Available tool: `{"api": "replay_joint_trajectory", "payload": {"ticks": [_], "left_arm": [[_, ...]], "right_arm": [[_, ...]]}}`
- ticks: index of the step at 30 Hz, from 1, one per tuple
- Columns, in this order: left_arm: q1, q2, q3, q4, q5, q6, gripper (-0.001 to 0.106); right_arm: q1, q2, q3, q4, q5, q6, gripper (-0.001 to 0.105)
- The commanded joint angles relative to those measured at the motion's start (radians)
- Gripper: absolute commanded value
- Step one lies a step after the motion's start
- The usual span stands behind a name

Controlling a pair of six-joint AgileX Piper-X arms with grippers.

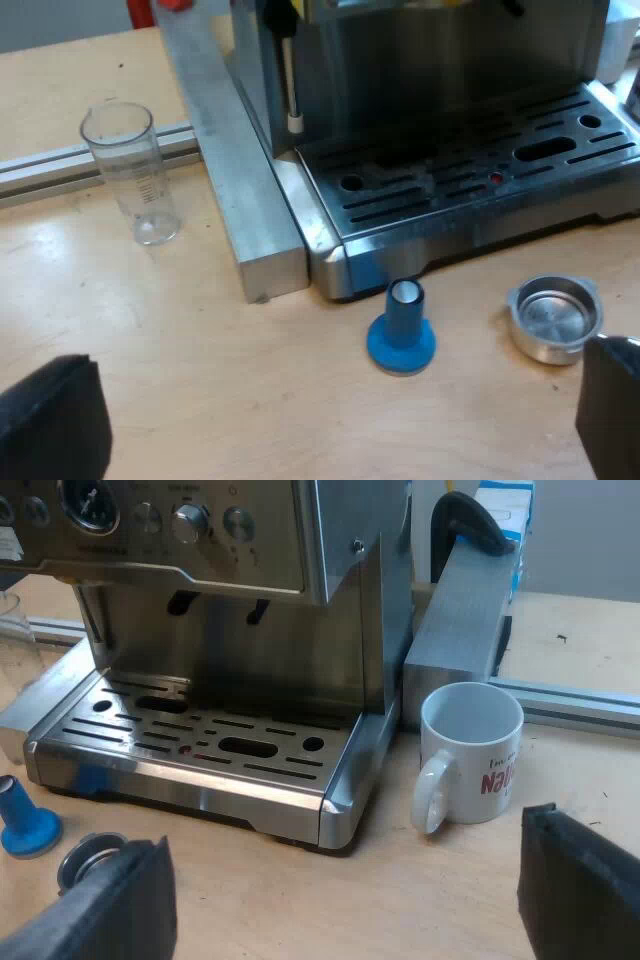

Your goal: Grind coffee beans and then tamp

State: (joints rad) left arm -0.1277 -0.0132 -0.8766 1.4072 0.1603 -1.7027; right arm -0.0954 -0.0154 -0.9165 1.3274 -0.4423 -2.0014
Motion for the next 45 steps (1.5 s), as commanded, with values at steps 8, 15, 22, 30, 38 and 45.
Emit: {"api": "replay_joint_trajectory", "payload": {"ticks": [8, 15, 22, 30, 38, 45], "left_arm": [[0.000, -0.142, 0.025, -0.081, -0.137, 0.002, 0.097], [0.000, -0.140, 0.179, -0.289, -0.172, 0.002, 0.097], [0.000, -0.140, 0.300, -0.327, -0.172, 0.002, 0.097], [0.000, -0.137, 0.338, -0.342, -0.160, 0.002, 0.097], [0.000, -0.137, 0.338, -0.342, -0.160, 0.002, 0.097], [0.000, -0.137, 0.338, -0.342, -0.160, 0.000, 0.097]], "right_arm": [[-0.001, -0.040, 0.010, -0.027, -0.015, -0.007, 0.071], [-0.001, -0.039, 0.086, -0.038, -0.103, -0.007, 0.071], [-0.001, -0.039, 0.193, -0.110, -0.103, -0.007, 0.071], [-0.001, -0.038, 0.283, -0.142, -0.103, -0.007, 0.071], [-0.001, -0.038, 0.335, -0.119, -0.120, -0.007, 0.071], [-0.001, -0.038, 0.335, -0.144, -0.119, -0.009, 0.071]]}}
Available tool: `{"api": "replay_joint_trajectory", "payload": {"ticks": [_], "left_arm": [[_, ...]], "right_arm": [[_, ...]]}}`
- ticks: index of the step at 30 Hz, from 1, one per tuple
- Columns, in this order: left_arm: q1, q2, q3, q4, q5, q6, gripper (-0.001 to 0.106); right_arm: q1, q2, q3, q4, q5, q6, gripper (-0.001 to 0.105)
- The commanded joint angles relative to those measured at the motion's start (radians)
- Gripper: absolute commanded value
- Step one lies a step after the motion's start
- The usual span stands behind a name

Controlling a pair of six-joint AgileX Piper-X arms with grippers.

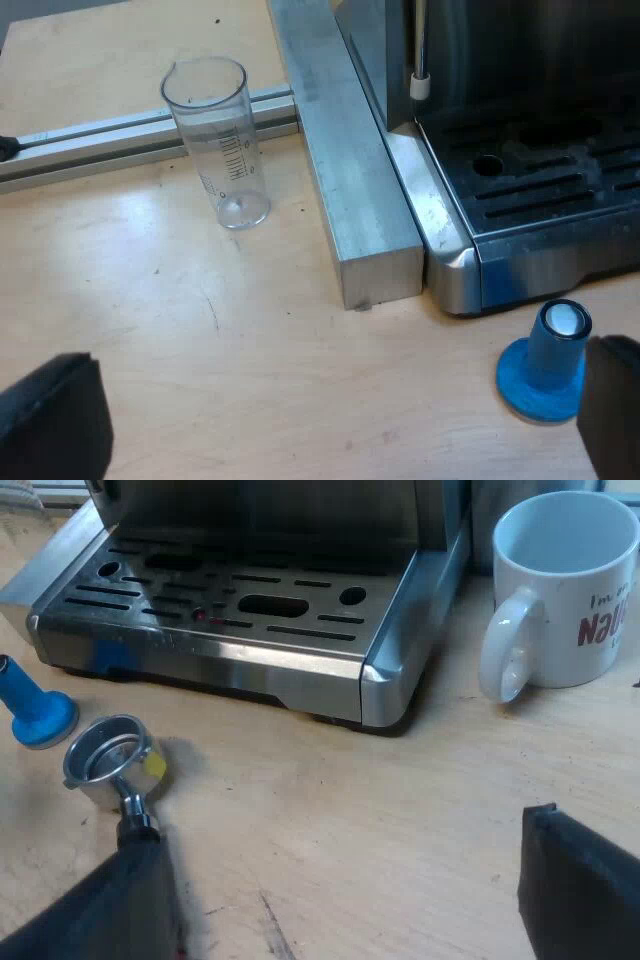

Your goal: Grind coffee beans and then tamp

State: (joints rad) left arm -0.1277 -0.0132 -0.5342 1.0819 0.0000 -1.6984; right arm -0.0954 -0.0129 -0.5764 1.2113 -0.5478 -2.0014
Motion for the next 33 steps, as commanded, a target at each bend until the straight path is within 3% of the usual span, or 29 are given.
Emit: {"api": "replay_joint_trajectory", "payload": {"ticks": [1, 27, 29, 31, 33], "left_arm": [[0.000, -0.137, -0.004, -0.017, 0.000, -0.004, 0.097], [0.000, -0.137, -0.002, -0.019, 0.000, -0.004, 0.097], [0.000, -0.137, -0.002, -0.019, 0.000, -0.004, 0.097], [0.000, -0.137, -0.002, -0.019, 0.000, -0.004, 0.097], [0.000, -0.140, -0.002, -0.019, 0.000, -0.004, 0.097]], "right_arm": [[-0.001, -0.041, 0.000, -0.047, -0.014, -0.010, 0.071], [-0.001, -0.039, 0.008, -0.065, -0.011, -0.006, 0.071], [-0.001, -0.039, 0.008, -0.078, 0.043, 0.015, 0.071], [-0.003, -0.036, 0.009, -0.115, 0.304, 0.055, 0.071], [-0.003, -0.036, 0.009, -0.116, 0.476, 0.055, 0.071]]}}
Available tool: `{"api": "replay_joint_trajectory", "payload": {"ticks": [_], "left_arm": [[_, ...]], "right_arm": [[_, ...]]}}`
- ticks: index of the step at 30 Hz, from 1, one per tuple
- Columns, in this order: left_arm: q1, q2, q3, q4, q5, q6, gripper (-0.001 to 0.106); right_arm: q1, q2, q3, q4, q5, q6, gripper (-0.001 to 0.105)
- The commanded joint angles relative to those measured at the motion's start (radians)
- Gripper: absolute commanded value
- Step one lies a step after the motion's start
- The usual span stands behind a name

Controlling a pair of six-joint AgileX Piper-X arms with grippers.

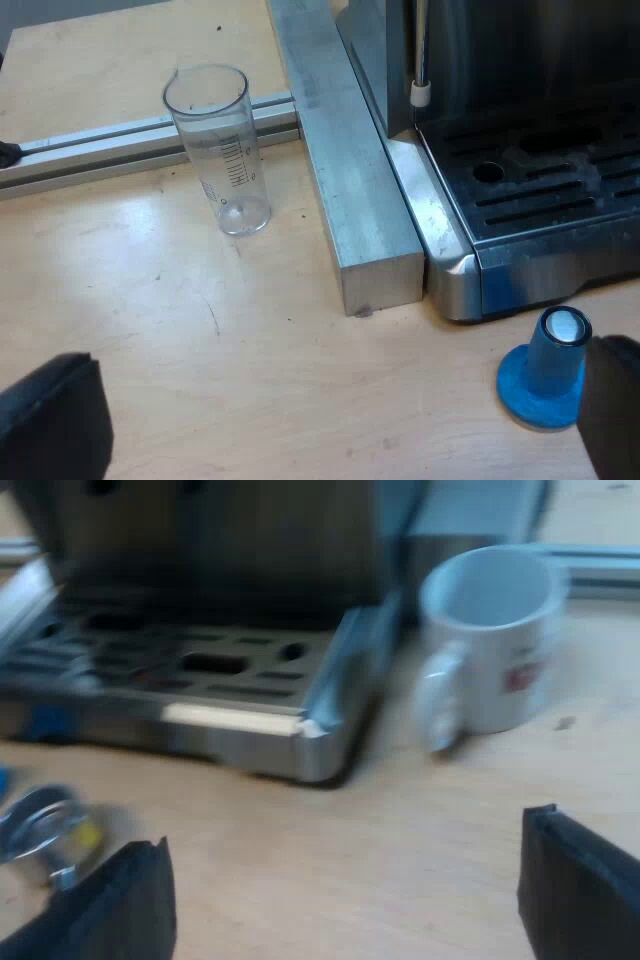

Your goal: Grind coffee beans and then tamp

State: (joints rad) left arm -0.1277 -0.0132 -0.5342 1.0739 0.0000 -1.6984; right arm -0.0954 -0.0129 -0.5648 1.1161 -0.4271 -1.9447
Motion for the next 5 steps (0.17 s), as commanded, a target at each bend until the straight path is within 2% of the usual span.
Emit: {"api": "replay_joint_trajectory", "payload": {"ticks": [1, 4, 5], "left_arm": [[0.000, -0.140, -0.002, -0.011, 0.000, -0.004, 0.097], [0.000, -0.140, -0.002, -0.011, 0.000, -0.004, 0.097], [0.000, -0.140, -0.002, -0.011, 0.000, -0.004, 0.097]], "right_arm": [[-0.003, -0.036, -0.002, -0.021, 0.446, -0.002, 0.071], [-0.003, -0.036, -0.002, -0.021, 0.612, -0.002, 0.071], [-0.003, -0.036, -0.002, -0.021, 0.628, -0.002, 0.071]]}}
